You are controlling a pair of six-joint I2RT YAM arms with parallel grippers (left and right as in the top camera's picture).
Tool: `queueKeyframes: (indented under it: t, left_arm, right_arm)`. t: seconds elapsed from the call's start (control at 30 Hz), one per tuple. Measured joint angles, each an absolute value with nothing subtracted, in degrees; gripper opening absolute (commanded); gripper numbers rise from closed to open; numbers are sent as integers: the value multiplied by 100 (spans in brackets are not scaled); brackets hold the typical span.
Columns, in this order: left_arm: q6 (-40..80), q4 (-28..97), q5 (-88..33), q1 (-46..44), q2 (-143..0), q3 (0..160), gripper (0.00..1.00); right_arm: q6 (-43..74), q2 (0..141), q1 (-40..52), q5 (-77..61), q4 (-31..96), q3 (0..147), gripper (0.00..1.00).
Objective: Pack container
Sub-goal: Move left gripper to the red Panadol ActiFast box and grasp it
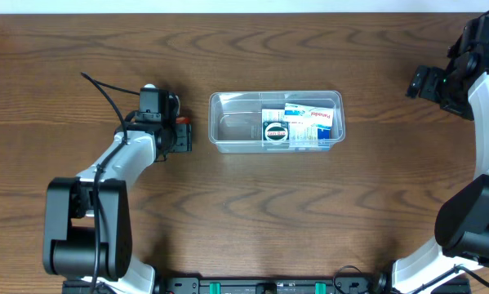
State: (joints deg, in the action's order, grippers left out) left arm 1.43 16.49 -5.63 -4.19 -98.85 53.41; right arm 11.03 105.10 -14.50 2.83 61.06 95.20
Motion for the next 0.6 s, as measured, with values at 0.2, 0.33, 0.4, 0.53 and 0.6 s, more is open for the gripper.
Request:
queueKeyframes:
  t: [0.2,0.33,0.4,0.53,0.6]
  left_arm:
    - [215,1835,-563,-419,-9443,5341,63]
    - [301,1933,-563,-429,-9000,5341,63]
    - [318,1951,-561,-458,-8818,5341,64]
    - [311,1953,-563,-537,-8659,5341,73]
    - [329,1953,-556,-550,-8711,5341,76]
  right_arm:
    - [1103,10510,-1450,283,6106,9520,99]
    - [1103,10510,-1450,283,6106,9520,99]
    - [1103,10510,-1450,283,6106,9520,99]
    - [1103,10510,-1450,283,6106,9520,99]
    - [1103,10510,-1450,283,6106,9520,99]
